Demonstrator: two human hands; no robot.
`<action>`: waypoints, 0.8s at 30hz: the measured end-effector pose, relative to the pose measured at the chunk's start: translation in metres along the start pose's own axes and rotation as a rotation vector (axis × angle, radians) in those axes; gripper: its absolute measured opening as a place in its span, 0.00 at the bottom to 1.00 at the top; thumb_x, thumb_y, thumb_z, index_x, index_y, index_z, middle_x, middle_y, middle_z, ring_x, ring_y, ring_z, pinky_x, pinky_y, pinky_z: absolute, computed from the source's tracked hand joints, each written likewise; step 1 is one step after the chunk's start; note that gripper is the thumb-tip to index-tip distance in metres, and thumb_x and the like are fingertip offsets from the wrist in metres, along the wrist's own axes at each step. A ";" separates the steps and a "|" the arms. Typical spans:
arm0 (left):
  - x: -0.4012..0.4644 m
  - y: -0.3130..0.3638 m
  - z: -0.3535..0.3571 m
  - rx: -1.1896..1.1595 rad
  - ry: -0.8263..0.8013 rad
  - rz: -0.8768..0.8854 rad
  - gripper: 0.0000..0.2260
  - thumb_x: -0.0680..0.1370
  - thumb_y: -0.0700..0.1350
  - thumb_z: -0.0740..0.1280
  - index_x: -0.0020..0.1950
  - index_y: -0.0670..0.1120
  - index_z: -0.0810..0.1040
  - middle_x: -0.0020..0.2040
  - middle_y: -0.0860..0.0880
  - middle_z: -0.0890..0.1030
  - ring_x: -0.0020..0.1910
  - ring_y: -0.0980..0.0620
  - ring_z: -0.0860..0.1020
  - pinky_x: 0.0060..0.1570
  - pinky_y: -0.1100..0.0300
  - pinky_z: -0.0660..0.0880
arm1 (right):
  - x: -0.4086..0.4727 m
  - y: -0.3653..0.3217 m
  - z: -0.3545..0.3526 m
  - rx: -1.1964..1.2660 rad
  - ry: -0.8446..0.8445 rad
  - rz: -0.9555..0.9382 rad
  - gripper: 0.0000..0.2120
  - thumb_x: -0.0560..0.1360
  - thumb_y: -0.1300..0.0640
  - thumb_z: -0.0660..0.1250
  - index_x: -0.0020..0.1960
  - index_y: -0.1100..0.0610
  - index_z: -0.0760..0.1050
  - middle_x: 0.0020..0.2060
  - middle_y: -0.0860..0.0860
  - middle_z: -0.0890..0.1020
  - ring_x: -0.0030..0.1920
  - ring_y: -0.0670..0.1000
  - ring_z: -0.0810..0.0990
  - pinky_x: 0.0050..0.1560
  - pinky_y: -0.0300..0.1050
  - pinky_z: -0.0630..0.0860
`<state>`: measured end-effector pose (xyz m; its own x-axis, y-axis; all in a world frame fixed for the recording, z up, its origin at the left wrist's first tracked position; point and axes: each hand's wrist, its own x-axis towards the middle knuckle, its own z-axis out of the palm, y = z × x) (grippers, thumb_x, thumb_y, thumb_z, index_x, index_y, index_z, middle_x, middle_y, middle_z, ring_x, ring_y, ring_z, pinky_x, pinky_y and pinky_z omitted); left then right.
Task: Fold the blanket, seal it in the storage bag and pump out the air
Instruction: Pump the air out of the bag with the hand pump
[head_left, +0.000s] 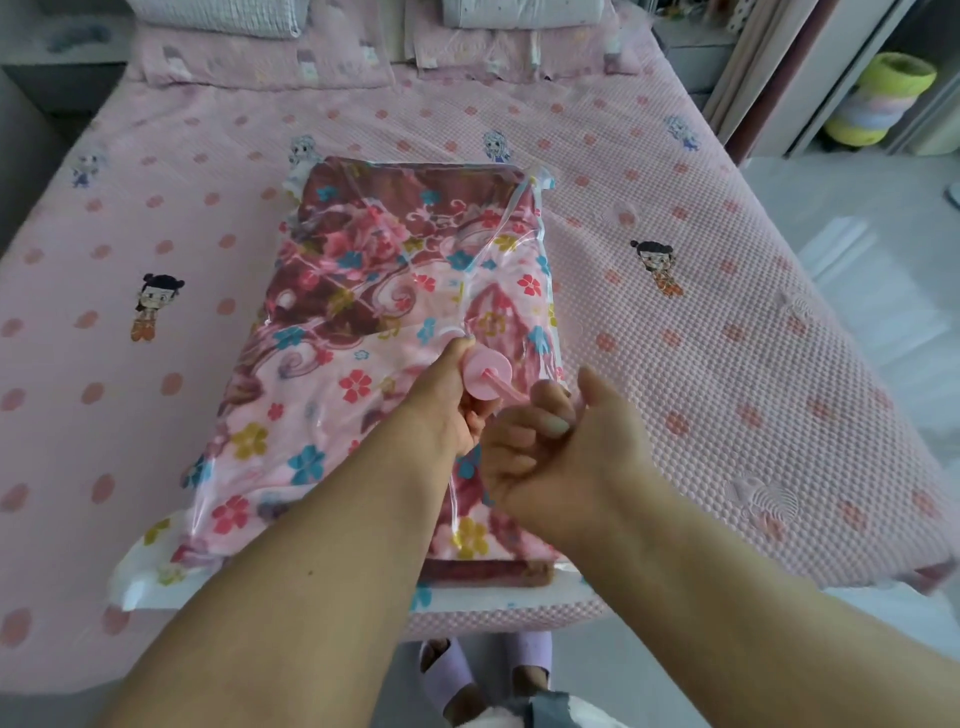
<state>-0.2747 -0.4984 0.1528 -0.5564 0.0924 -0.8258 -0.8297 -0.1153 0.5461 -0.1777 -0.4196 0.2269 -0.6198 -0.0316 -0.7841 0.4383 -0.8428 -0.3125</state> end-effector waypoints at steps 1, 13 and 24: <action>-0.001 0.002 0.000 -0.002 -0.039 -0.001 0.21 0.76 0.60 0.61 0.32 0.47 0.76 0.19 0.53 0.72 0.17 0.58 0.69 0.19 0.70 0.63 | 0.014 -0.001 0.010 0.007 0.033 -0.012 0.30 0.78 0.36 0.51 0.24 0.53 0.59 0.20 0.47 0.60 0.23 0.47 0.60 0.23 0.34 0.55; 0.001 0.006 -0.004 0.035 -0.063 0.014 0.22 0.78 0.60 0.59 0.34 0.46 0.75 0.20 0.53 0.71 0.16 0.58 0.68 0.17 0.72 0.63 | 0.017 0.003 0.019 -0.018 0.052 -0.029 0.30 0.78 0.36 0.52 0.24 0.53 0.60 0.20 0.47 0.59 0.23 0.47 0.59 0.25 0.35 0.54; 0.012 0.002 -0.007 0.043 -0.005 0.031 0.20 0.75 0.62 0.63 0.36 0.46 0.75 0.21 0.52 0.74 0.17 0.58 0.71 0.22 0.72 0.65 | 0.008 0.003 0.014 -0.023 0.022 -0.018 0.29 0.77 0.36 0.52 0.24 0.54 0.59 0.21 0.47 0.59 0.23 0.47 0.59 0.26 0.36 0.53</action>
<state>-0.2826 -0.5048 0.1434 -0.5824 0.0946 -0.8074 -0.8129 -0.0761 0.5774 -0.1901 -0.4302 0.2272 -0.6130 -0.0046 -0.7901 0.4427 -0.8303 -0.3386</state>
